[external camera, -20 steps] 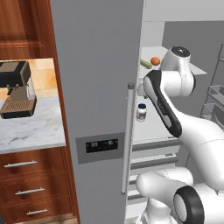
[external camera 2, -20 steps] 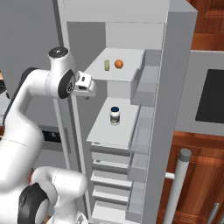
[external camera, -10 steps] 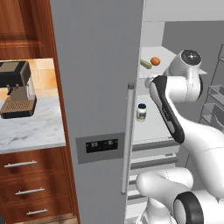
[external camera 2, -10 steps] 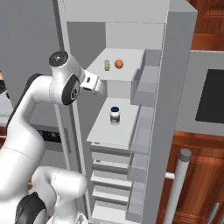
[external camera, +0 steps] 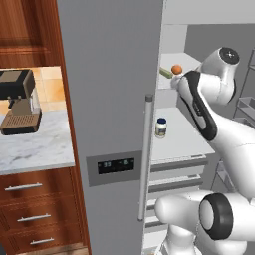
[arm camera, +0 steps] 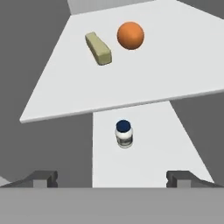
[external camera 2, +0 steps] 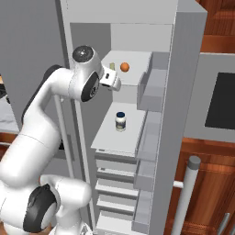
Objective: Pick the egg and butter from the fridge and place them by the bowl for mixing.
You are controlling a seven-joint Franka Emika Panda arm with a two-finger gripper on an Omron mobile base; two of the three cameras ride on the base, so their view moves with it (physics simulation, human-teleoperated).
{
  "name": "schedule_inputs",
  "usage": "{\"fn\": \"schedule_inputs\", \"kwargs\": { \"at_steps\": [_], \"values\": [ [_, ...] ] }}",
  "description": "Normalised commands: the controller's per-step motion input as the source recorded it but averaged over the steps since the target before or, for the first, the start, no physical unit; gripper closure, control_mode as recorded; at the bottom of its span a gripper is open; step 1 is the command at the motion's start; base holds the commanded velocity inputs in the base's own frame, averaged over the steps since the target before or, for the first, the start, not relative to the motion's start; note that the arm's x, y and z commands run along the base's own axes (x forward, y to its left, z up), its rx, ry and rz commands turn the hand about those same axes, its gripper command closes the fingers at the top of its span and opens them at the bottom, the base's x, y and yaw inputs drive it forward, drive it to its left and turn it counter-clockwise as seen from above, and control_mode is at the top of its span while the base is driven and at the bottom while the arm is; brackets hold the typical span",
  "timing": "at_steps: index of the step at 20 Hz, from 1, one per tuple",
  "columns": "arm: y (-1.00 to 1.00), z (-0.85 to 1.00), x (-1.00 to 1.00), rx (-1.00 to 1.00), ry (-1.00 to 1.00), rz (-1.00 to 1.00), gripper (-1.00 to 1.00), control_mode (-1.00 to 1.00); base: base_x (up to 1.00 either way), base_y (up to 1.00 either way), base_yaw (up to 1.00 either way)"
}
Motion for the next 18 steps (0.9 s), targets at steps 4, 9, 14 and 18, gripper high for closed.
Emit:
{"fn": "schedule_inputs", "kwargs": {
  "at_steps": [4,9,14,18],
  "values": [
    [-0.06,0.17,0.51,0.0,-0.05,0.13,-1.0,-1.0,0.0,0.0,0.0],
    [-0.02,0.16,0.51,0.0,-0.1,0.13,-1.0,-1.0,0.0,0.0,0.0],
    [-0.15,0.15,0.41,0.0,-0.04,0.06,-1.0,-1.0,0.0,0.0,0.0],
    [-0.01,0.07,0.44,0.0,-0.03,0.06,-1.0,-1.0,0.0,0.0,0.0]
  ]
}}
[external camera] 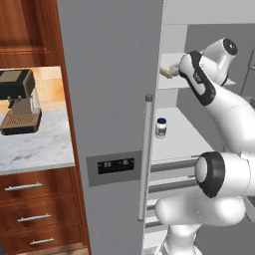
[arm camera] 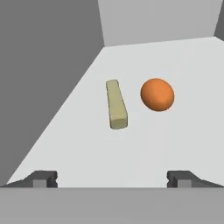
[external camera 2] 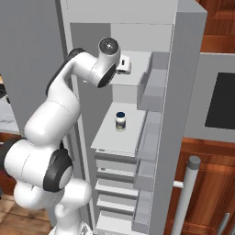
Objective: Pick the egg and butter from the fridge and place them by the bowl for mixing.
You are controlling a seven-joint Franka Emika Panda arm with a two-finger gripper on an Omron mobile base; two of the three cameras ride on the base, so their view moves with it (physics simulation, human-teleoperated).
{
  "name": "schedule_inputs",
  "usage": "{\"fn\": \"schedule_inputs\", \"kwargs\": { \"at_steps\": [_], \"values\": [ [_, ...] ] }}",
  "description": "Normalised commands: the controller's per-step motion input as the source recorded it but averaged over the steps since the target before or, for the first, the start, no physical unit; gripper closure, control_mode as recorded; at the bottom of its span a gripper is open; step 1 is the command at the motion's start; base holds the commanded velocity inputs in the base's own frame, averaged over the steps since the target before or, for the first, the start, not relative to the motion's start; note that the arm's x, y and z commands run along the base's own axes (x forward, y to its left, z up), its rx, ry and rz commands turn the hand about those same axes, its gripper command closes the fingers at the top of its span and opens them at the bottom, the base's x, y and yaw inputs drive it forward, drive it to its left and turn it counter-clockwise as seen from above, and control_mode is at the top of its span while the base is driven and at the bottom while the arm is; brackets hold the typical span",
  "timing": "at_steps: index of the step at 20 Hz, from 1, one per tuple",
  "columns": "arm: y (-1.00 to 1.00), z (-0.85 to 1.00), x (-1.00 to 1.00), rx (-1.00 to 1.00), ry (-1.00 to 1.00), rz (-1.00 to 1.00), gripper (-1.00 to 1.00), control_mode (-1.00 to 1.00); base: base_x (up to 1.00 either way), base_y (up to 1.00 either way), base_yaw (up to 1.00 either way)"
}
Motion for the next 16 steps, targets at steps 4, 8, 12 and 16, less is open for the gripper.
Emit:
{"fn": "schedule_inputs", "kwargs": {
  "at_steps": [4,8,12,16],
  "values": [
    [0.0,0.02,0.41,0.0,0.0,0.05,-1.0,-1.0,0.0,0.0,0.0],
    [0.0,-0.03,0.3,-0.03,0.0,0.02,-1.0,-1.0,0.0,0.0,0.0],
    [0.0,-0.08,0.28,-0.03,0.0,0.0,-1.0,-1.0,0.0,0.0,0.0],
    [0.02,-0.19,0.17,0.0,0.0,0.0,-1.0,-1.0,0.0,0.0,0.0]
  ]
}}
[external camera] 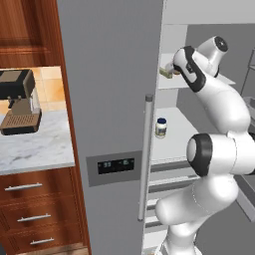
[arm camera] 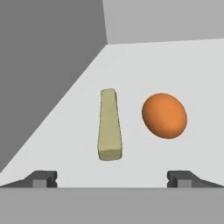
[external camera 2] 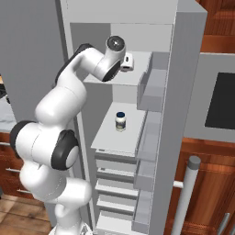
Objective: Pick the egg and butter from the fridge and place them by the bowl for mixing.
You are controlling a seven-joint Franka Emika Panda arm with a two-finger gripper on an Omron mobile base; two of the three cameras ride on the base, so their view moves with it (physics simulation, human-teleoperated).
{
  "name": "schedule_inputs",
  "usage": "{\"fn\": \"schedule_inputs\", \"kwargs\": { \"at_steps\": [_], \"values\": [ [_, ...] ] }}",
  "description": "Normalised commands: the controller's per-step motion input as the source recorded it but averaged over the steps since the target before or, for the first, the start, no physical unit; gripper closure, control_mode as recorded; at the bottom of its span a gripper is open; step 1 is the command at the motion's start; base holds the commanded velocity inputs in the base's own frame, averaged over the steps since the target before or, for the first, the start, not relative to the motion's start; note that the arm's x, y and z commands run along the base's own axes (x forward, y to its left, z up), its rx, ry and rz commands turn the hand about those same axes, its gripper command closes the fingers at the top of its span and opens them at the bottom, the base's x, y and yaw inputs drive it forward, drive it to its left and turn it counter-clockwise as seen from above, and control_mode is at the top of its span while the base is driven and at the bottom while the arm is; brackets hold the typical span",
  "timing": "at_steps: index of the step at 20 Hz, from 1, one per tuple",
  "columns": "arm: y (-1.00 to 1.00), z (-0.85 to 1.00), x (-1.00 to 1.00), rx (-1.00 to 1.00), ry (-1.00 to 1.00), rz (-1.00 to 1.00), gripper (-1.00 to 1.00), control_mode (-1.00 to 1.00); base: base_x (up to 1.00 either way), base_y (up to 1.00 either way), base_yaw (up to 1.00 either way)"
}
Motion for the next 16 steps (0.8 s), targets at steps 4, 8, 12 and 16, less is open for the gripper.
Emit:
{"fn": "schedule_inputs", "kwargs": {
  "at_steps": [4,8,12,16],
  "values": [
    [0.0,-0.16,0.17,0.0,0.0,0.0,-1.0,-1.0,0.0,0.0,0.0],
    [0.06,-0.05,0.23,0.0,0.0,0.0,-1.0,-1.0,0.0,0.0,0.0],
    [0.02,-0.06,0.24,0.01,0.01,0.0,-1.0,-1.0,0.0,0.0,0.0],
    [0.0,-0.03,0.21,0.02,0.0,0.0,-1.0,-1.0,0.0,0.0,0.0]
  ]
}}
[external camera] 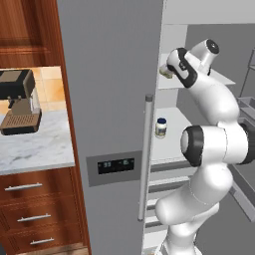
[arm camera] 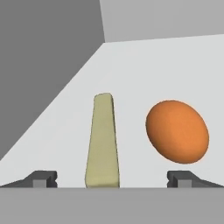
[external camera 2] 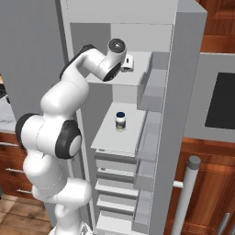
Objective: Pick the egg and butter from the fridge and place them by the bowl for mixing.
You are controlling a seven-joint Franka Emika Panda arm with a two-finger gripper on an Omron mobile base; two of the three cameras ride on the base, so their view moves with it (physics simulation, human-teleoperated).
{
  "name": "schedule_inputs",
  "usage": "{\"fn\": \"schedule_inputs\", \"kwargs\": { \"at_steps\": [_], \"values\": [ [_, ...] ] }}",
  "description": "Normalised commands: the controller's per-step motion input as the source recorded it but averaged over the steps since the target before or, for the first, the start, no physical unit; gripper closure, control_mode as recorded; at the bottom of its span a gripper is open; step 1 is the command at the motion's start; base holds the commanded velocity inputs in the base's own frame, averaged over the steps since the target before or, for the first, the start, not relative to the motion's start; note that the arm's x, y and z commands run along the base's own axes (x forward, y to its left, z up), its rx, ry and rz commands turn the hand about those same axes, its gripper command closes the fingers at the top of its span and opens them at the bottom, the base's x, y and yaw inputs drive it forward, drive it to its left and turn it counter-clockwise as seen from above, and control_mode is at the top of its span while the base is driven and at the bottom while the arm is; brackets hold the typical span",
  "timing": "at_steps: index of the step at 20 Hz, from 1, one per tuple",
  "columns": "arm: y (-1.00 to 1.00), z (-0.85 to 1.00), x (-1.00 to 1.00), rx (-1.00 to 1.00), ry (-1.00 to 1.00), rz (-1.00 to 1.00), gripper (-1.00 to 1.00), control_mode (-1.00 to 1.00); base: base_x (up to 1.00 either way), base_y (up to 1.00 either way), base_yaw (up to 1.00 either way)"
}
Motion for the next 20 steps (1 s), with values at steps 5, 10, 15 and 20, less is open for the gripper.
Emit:
{"fn": "schedule_inputs", "kwargs": {
  "at_steps": [5,10,15,20],
  "values": [
    [0.03,-0.09,0.17,0.03,0.02,0.0,-1.0,-1.0,0.0,0.0,0.0],
    [0.04,-0.04,0.3,0.05,0.0,0.0,-1.0,-1.0,0.0,0.0,0.0],
    [0.01,-0.05,0.13,0.05,0.02,0.0,-1.0,-1.0,0.0,0.0,0.0],
    [0.08,-0.15,0.0,0.04,0.05,0.0,-1.0,-1.0,0.0,0.0,0.0]
  ]
}}
